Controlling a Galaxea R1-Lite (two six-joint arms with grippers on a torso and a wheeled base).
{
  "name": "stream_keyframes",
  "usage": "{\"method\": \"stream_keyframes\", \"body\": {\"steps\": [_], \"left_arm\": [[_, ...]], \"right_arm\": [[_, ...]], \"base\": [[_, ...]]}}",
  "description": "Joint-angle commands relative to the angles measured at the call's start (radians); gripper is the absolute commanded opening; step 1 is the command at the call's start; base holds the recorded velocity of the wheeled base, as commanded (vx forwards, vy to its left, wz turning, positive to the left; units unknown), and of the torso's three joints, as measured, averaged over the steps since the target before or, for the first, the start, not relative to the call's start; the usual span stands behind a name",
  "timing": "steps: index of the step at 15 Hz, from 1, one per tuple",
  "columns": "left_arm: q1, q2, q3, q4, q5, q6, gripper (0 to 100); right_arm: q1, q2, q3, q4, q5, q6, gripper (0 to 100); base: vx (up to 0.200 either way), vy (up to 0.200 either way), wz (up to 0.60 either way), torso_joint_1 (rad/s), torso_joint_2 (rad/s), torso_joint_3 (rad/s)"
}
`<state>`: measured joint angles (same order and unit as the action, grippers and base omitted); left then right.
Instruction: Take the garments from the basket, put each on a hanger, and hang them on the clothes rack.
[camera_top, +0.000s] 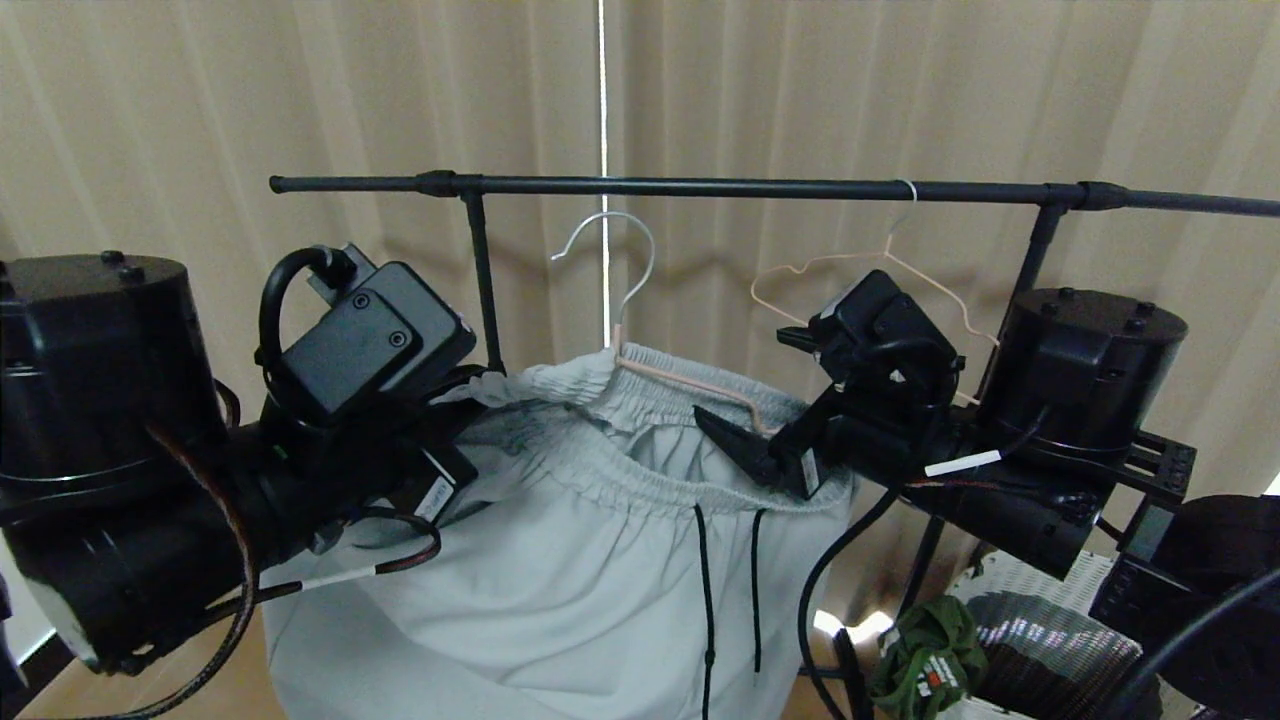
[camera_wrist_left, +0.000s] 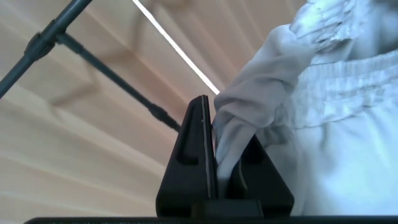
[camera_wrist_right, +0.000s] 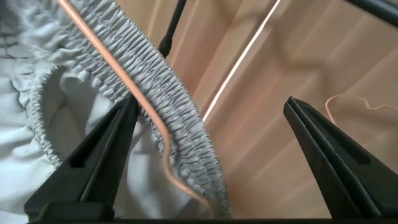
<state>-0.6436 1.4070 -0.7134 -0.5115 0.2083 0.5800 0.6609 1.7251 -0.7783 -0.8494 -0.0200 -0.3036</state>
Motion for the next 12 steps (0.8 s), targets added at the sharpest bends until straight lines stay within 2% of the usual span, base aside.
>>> {"method": "stream_keyframes", "body": {"steps": [1, 7, 8, 12], "left_arm": [[-0.028, -0.023, 0.005, 0.001, 0.0, 0.0, 0], [-0.05, -0.026, 0.005, -0.001, 0.0, -0.005, 0], [-0.05, -0.026, 0.005, 0.001, -0.001, -0.005, 0], [-0.048, -0.025, 0.005, 0.001, 0.0, -0.006, 0]], "right_arm": [[-0.001, 0.016, -0.007, 0.0, 0.0, 0.0, 100], [0.003, 0.013, -0.002, 0.0, 0.0, 0.0, 100], [0.003, 0.01, -0.002, -0.002, 0.0, 0.0, 0], [0.005, 0.007, 0.001, -0.002, 0.0, 0.0, 0]], "base": [[0.0, 0.0, 0.0, 0.0, 0.0, 0.0], [0.0, 0.0, 0.0, 0.0, 0.0, 0.0], [0.0, 0.0, 0.0, 0.0, 0.0, 0.0], [0.0, 0.0, 0.0, 0.0, 0.0, 0.0]]}}
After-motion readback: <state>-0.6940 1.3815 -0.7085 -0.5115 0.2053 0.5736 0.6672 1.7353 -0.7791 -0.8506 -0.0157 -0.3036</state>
